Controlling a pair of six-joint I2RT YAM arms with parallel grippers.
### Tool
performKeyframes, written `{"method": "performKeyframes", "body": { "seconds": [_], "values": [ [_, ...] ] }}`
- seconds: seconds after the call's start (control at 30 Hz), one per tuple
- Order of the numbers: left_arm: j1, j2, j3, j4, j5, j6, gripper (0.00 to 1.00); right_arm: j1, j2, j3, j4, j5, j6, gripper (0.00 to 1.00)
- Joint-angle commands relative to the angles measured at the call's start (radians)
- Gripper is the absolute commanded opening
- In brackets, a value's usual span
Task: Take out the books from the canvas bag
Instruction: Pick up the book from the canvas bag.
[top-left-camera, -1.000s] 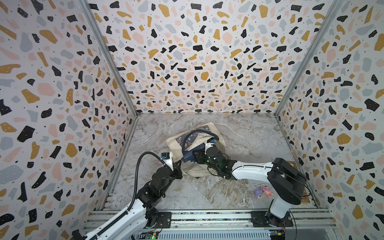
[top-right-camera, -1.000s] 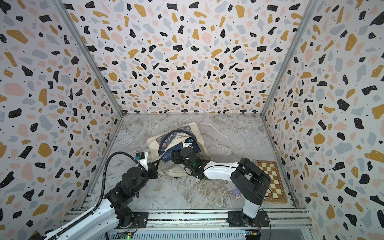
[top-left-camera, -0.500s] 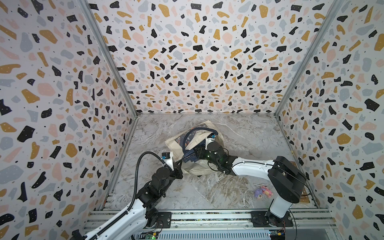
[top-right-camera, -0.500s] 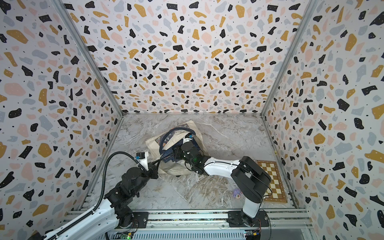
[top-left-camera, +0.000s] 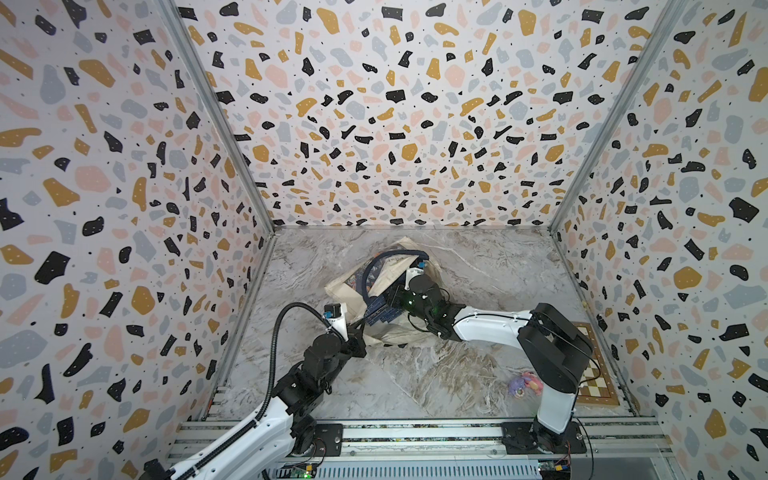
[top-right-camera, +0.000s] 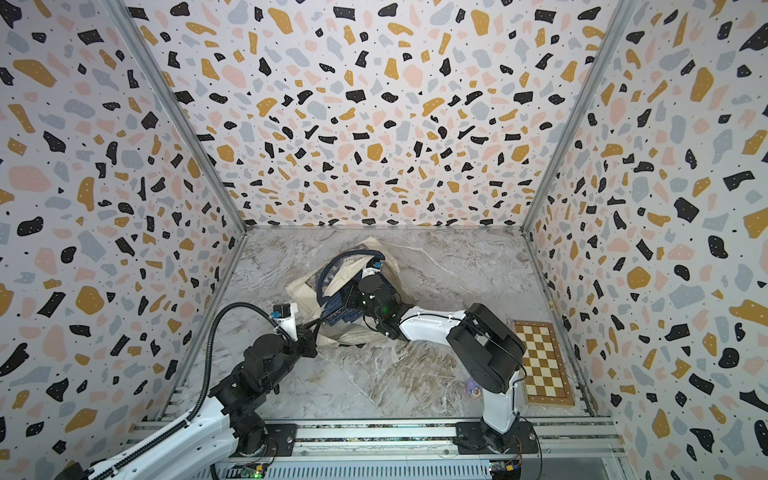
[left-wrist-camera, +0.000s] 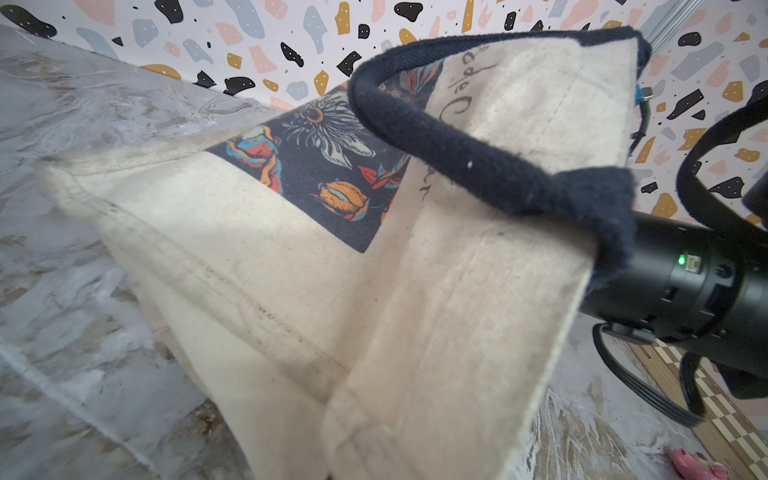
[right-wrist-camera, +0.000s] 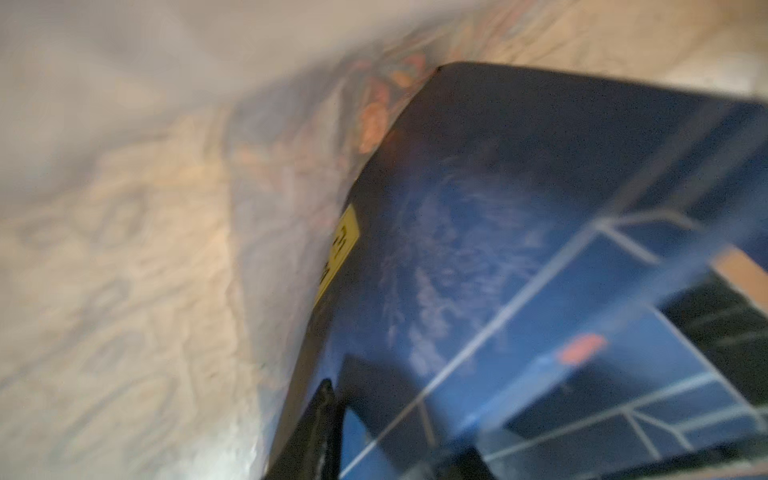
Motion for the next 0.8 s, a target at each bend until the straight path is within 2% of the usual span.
{"method": "performKeyframes", "body": {
  "seconds": [0.0, 0.3, 0.77],
  "values": [
    [-0.002, -0.008, 0.004, -0.007, -0.012, 0.01, 0.0, -0.033, -0.009, 0.068, 0.071, 0.0, 0.018, 0.21],
    [-0.002, -0.01, 0.011, -0.029, -0.035, 0.001, 0.0, 0.01, -0.113, -0.035, 0.072, -0.012, -0.022, 0.0],
    [-0.002, -0.018, 0.015, -0.061, -0.075, -0.029, 0.0, 0.032, -0.356, -0.285, 0.066, -0.048, -0.118, 0.0]
  ]
}}
